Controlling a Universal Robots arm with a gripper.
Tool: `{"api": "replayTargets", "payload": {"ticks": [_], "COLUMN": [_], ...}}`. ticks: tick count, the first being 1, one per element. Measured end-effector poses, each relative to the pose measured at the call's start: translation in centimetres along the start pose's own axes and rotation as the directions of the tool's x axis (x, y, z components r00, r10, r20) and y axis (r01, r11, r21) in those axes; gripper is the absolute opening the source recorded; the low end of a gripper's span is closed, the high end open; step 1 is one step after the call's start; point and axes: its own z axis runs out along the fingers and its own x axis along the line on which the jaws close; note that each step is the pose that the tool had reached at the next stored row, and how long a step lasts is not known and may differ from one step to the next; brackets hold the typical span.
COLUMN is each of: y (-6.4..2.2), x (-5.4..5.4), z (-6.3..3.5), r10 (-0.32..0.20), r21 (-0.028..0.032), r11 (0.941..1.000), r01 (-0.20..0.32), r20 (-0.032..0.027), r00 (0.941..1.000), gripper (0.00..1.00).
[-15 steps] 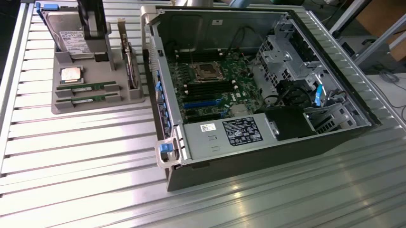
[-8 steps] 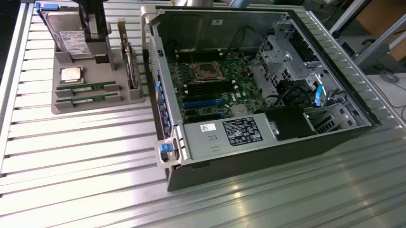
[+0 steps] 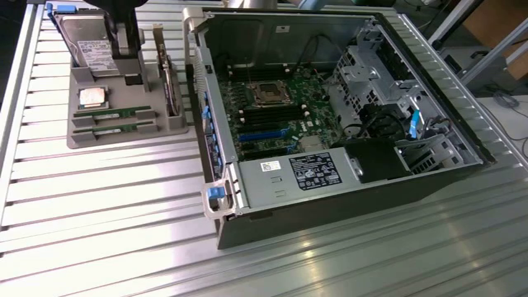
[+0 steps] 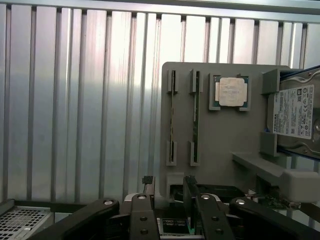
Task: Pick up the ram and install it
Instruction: 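Pick up the ram and move it above insertion slot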
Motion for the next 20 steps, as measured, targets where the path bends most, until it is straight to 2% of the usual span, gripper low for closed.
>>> {"api": "replayTargets", "payload": {"ticks": [20], "y": [-0.04], "x": [0.0], "z": [1.29], "r10": [0.000], "r21": [0.0000], "r11": [1.0000], "r01": [0.000], "r20": [0.0000], "r00": [1.0000], "gripper": [0.36]}}
